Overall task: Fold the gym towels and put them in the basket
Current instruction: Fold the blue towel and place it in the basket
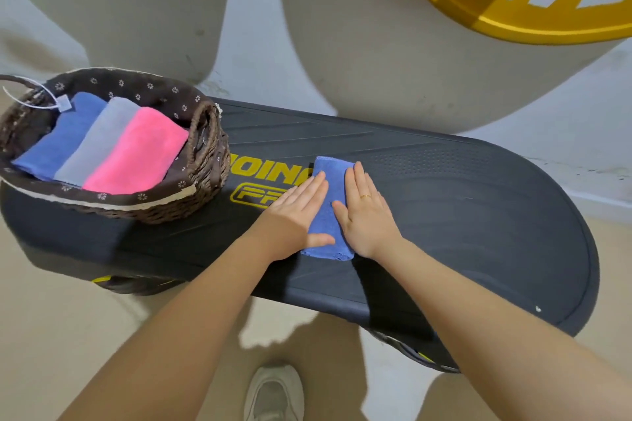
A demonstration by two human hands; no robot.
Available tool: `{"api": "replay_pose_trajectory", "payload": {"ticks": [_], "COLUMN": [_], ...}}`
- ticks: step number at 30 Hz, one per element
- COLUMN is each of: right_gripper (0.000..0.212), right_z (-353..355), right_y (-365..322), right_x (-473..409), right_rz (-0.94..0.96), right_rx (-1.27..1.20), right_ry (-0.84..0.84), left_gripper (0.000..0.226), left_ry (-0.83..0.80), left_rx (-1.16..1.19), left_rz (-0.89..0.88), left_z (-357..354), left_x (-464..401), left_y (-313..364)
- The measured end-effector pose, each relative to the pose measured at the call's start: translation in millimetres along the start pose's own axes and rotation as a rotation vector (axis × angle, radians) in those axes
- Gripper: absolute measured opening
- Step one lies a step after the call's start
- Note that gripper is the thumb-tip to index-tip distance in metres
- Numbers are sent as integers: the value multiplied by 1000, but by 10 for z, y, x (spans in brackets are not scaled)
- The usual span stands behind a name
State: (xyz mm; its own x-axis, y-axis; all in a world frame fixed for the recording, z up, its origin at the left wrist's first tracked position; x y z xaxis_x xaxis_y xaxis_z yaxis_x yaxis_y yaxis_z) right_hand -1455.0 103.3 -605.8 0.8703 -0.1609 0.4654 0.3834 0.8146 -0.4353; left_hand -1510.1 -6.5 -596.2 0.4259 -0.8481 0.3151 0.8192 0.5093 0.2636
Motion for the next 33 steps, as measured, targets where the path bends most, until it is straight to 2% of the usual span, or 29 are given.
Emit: {"api": "replay_pose_trajectory", "payload": {"ticks": [2,5,10,12,13,16,18,20,21,23,25,28,31,33], "right_gripper": [64,60,63,58,54,40,37,36,34,33,36,37,37,39], "right_z": [-145,-248,-169,-189,-202,-161,-38,187,304,551,789,1080,1300,1451], "right_y": [-21,-77,-99,-48,-46,-133,-218,-295,-339,-444,-598,-902,-1296,-1592], "right_x": [211,433,443,394,365,279,257,287,312,395,467,480,410,304], "right_rz": [34,29,-136,-267,-310,-270,-180,-68,-4,113,211,292,357,407], "right_rx": [39,-77,-618,-863,-880,-655,-561,-436,-351,-119,94,271,317,316], "right_ry": [-11,3,119,104,67,-29,-29,-32,-69,-182,-233,-227,-235,-222], "left_gripper": [93,98,107,107,108,111,112,106,104,105,93,75,55,51], "left_ry": [-127,-198,-226,-201,-194,-200,-110,118,180,197,175,98,61,221], "left_rx": [48,82,11,11,12,38,37,-120,-228,-398,-457,-295,-81,84], "left_rz": [33,46,91,99,108,140,124,53,27,-8,-65,-88,101,181], "left_z": [-36,-19,8,7,7,89,289,575,706,923,1073,1268,1371,1453], "left_x": [6,14,39,55,67,157,249,339,379,401,439,550,742,980], "left_y": [-12,-4,55,87,96,102,77,67,59,41,64,25,-248,-468]}}
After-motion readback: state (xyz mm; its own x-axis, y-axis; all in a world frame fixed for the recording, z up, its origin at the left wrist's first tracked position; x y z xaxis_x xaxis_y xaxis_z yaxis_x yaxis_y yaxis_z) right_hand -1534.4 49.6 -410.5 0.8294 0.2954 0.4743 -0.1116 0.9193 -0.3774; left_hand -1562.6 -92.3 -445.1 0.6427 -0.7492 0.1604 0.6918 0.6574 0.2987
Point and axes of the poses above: each hand's wrist, its own x-axis away from the middle knuckle, its own z-axis out of the back of the hand, y = z × x, the point moved 5 cm from there along -x, towards the middle knuckle, and after that the axes turned 13 degrees about -y, right-handed, at the moved point
